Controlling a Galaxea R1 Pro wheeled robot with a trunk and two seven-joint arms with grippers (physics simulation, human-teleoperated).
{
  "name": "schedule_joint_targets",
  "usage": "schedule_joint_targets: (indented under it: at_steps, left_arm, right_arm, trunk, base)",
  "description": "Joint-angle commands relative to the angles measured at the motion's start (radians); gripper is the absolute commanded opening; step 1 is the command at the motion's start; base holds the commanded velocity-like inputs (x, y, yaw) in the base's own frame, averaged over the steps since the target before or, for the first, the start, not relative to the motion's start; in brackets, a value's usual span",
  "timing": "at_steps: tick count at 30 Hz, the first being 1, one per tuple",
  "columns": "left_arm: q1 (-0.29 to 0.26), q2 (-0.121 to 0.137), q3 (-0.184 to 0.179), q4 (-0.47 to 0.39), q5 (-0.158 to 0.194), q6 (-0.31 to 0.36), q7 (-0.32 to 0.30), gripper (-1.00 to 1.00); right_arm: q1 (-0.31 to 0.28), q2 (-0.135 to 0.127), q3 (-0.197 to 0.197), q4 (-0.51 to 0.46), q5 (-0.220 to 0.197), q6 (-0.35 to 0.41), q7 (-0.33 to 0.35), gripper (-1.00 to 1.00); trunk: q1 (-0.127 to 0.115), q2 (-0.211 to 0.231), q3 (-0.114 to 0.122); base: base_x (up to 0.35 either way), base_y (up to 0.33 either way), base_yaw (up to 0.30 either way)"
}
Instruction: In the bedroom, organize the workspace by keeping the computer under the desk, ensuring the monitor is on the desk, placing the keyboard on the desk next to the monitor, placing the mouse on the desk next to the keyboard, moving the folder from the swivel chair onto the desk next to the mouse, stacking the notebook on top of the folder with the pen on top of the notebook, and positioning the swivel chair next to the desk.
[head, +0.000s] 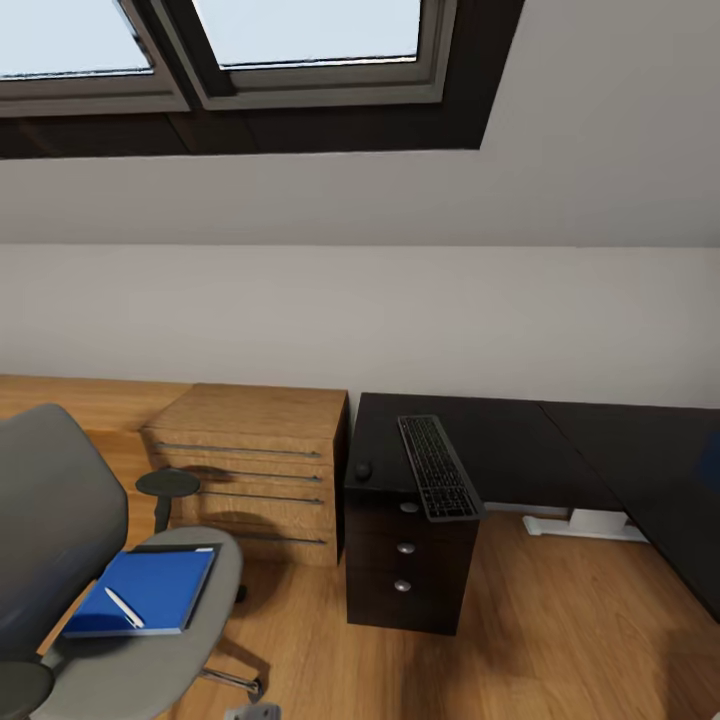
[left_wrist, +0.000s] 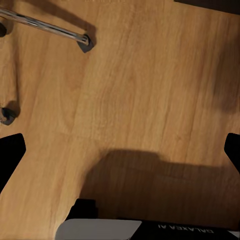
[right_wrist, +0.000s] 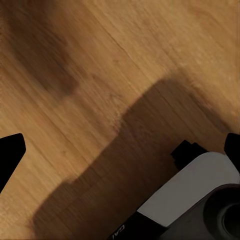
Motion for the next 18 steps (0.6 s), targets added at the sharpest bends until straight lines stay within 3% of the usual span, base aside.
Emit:
schedule_joint_targets:
  at_steps: [1,7,18]
  left_arm:
    - [-0.001,0.001,-0.004,0.011,0.01,-0.019,0.009,1.0]
    - [-0.001,-0.001,-0.007,0.061,0.01,-0.114,0.008,1.0]
    - [-0.001,-0.001,-0.007,0.068,0.009,-0.135,0.009,1.0]
  right_arm:
    - [-0.001,0.0,-0.008,0.001,0.004,-0.005,-0.001,1.0]
    - [-0.001,0.0,-0.008,0.001,0.004,-0.005,-0.001,1.0]
    - [-0.001,0.0,-0.008,0.001,0.004,-0.005,-0.001,1.0]
  trunk:
    - [-0.004,0.007,0.002]
    - [-0.027,0.049,0.021]
    - [-0.069,0.126,0.055]
  base:
    - [0.0,0.0,0.0]
    - [0.0,0.0,0.0]
    - [0.0,0.0,0.0]
